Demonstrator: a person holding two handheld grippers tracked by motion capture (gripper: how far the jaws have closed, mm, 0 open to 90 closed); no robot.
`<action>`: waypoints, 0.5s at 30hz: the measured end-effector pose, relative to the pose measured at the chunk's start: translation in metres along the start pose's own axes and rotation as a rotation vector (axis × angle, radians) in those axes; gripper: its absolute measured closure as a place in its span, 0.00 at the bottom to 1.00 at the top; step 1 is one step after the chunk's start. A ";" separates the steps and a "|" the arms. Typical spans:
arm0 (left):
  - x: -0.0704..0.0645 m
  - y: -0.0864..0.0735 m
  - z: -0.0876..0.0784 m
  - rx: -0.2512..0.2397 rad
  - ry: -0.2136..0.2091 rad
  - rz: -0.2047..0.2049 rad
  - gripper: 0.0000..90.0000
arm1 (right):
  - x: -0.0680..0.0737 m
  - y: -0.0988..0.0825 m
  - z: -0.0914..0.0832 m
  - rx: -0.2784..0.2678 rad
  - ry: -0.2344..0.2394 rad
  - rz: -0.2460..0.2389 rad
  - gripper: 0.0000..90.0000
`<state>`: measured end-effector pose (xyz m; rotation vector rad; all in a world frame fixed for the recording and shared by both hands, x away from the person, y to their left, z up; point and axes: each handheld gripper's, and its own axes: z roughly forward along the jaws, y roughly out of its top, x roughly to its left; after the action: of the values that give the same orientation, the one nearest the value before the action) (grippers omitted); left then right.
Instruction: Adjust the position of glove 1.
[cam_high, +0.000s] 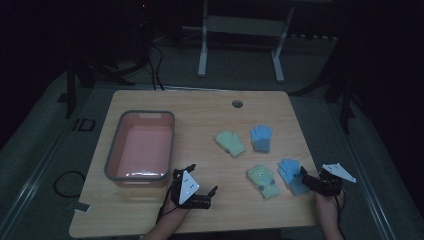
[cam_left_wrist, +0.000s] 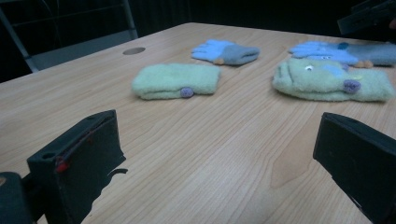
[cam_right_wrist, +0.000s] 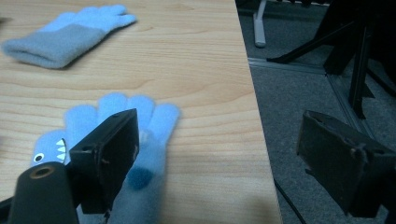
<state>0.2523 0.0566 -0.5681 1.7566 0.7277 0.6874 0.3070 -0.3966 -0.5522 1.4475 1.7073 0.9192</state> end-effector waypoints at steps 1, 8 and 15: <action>0.000 0.000 0.000 0.000 0.000 0.000 0.01 | 0.000 0.000 0.000 0.001 0.000 0.000 0.15; 0.000 0.000 0.000 0.001 0.003 -0.001 0.01 | -0.002 0.004 0.000 0.037 -0.013 0.043 0.14; -0.002 0.000 0.000 -0.001 0.005 0.013 0.01 | 0.001 0.026 -0.009 0.051 0.014 0.050 0.14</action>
<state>0.2514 0.0552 -0.5682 1.7600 0.7201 0.7013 0.3113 -0.3928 -0.5253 1.5268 1.7227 0.9201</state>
